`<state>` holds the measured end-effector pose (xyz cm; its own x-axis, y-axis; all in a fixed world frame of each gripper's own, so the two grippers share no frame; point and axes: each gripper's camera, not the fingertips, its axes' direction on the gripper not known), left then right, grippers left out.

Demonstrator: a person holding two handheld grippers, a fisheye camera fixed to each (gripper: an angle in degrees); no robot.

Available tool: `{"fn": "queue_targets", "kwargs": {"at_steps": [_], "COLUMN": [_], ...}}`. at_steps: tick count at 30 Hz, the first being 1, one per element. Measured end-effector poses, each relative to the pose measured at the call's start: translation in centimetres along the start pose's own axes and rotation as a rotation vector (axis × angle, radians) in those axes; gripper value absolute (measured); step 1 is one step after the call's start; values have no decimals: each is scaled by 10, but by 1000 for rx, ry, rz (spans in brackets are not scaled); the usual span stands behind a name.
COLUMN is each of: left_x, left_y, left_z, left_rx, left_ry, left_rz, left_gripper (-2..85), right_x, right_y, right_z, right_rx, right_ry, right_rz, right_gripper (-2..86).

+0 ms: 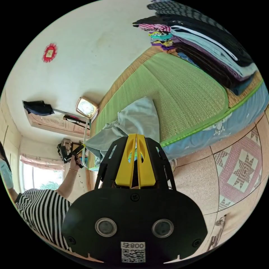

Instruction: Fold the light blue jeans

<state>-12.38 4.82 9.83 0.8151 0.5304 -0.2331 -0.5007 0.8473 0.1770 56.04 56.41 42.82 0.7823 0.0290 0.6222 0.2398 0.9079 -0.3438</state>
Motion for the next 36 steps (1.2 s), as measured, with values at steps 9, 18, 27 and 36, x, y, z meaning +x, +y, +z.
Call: {"fn": "queue_targets", "kwargs": {"at_steps": [9,18,27,36], "left_x": [-25,-55,-74,-175], "left_y": [-8,-18,-46,-183], "left_z": [-8,-9,-87,-94], "left_rx": [-4,-14,206,198], "left_ry": [-35,-9,-67,-278], "left_rz": [-21,-34,79,-204], "left_gripper": [10,10,11,23], "right_x": [-171,-199,-192,-153], "right_y": [-72,-78,-145,-306], "right_z": [160,186,-26,-76], "right_rx": [-432,-484,69,139], "right_ry": [239,318,134,267], "right_rz": [-655,-684,-358,40], "right_gripper": [128,29,14,66]}}
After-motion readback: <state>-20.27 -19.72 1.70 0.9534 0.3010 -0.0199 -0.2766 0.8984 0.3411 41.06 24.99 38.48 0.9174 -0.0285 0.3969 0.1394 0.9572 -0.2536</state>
